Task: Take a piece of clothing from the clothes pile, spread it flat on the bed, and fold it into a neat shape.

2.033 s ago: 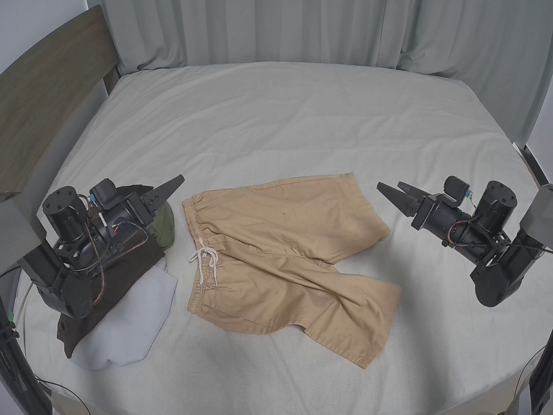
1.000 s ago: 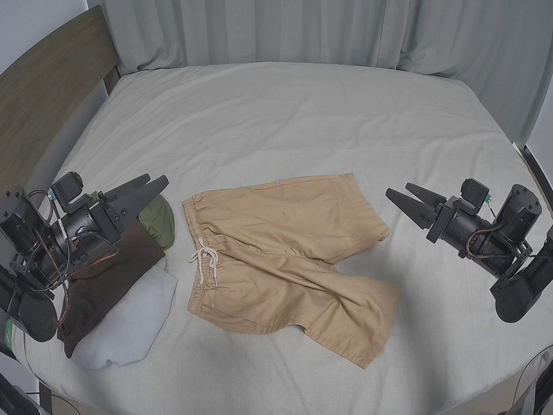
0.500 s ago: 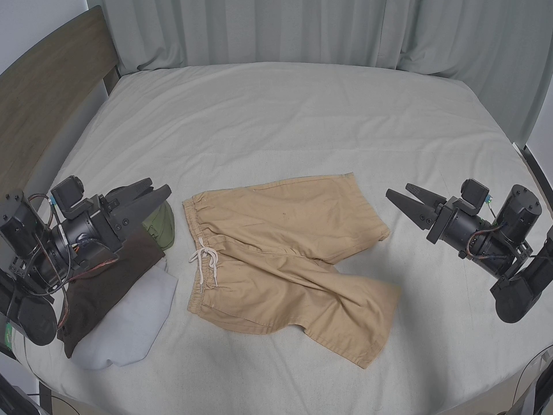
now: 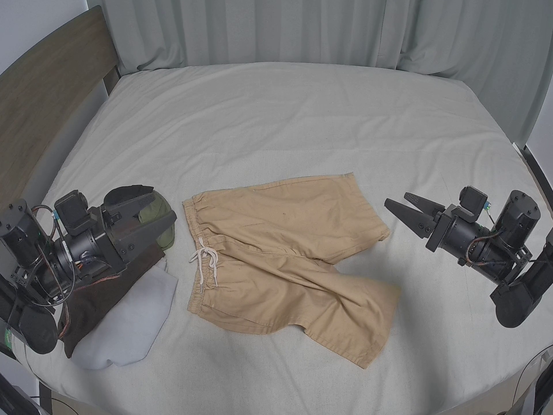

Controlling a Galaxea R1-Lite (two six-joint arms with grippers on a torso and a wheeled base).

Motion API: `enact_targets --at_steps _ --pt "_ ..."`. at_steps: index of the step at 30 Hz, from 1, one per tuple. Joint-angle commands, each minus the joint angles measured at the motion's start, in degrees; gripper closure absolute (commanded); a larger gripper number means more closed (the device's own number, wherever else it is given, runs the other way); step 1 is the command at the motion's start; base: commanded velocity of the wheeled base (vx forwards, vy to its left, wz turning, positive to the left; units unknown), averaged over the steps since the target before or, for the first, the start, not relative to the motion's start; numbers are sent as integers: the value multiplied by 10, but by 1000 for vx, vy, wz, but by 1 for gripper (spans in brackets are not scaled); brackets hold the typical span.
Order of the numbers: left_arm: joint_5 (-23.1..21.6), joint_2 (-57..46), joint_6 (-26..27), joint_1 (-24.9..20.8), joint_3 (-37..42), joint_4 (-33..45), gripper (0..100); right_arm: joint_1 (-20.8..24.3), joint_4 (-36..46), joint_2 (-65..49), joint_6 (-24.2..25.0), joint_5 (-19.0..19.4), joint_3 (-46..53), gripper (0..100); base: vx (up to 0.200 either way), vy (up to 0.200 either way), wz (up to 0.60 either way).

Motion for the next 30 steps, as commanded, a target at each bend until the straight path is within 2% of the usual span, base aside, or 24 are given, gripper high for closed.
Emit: enact_targets --at_steps 1,7,14,20,30 --pt "-1 5 9 2 11 0 0 2 0 3 2 0 4 0 0 0 0" --pt "-1 44 64 1 34 1 0 0 0 9 0 -1 7 0 0 0 0" --pt "-2 132 176 7 41 0 0 -4 0 28 0 0 15 0 0 0 0" --pt "3 180 185 14 42 1 0 -4 0 44 -1 0 24 0 0 0 0" --pt "0 264 189 65 32 0 0 -19 0 83 -3 1 71 0 0 0 0"
